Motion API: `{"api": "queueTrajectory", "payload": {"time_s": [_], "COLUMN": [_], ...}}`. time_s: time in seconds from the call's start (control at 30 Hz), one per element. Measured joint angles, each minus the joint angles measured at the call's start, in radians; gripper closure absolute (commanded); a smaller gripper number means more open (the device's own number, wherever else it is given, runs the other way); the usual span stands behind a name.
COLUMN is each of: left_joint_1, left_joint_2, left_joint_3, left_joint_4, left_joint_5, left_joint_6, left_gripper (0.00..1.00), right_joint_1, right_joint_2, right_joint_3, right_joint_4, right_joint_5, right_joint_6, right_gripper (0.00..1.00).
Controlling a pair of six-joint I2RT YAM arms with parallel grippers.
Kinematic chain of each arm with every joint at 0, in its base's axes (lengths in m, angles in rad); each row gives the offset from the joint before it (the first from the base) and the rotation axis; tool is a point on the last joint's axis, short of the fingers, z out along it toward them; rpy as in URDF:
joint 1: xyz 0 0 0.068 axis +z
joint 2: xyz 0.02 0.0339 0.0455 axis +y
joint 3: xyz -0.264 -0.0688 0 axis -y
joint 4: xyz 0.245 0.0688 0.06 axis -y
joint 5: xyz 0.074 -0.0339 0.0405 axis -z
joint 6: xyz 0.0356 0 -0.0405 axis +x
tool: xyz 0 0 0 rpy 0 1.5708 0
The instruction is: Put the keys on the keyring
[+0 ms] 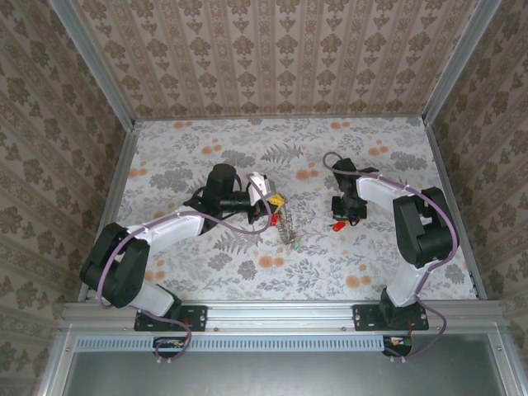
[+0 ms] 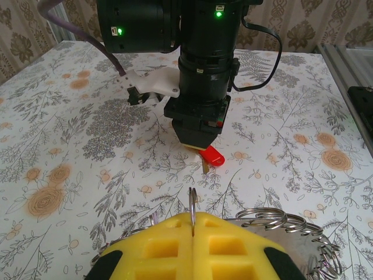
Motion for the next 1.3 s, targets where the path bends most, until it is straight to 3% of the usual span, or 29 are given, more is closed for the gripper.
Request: {"api": "queueTrajectory", "payload": {"time_s": [0.3,0.47,0.87,1.3], "left_joint_1": [-0.005,-0.005,-0.005,-0.011], "left_joint_2": [0.002,0.002,0.003,0.003], "left_joint_3": [0.001,0.002,0.011,0.015], "left_joint_4": [0.0,0.0,-0.004,-0.026], "left_joint_5": [0.0,0.0,0.0,0.0], "left_joint_6": [0.0,0.0,0.0,0.0], "left_gripper": [1.0,1.0,1.0,1.0], "right_joint_1": [0.0,0.0,0.0,0.0], "right_joint_2": [-0.004,-0.004,-0.017,-0.017], "right_joint_3": [-0.002,-0.002,-0.016,-0.018], "right_joint_4": [0.011,0.013,0.043,0.061], "right_joint_5": [0.008,0.015,0.017,0.018], "right_joint_6": [-0.002,-0.003,-0.002,-0.002], "right_gripper": [0.86,0.8,0.77,0.84]}}
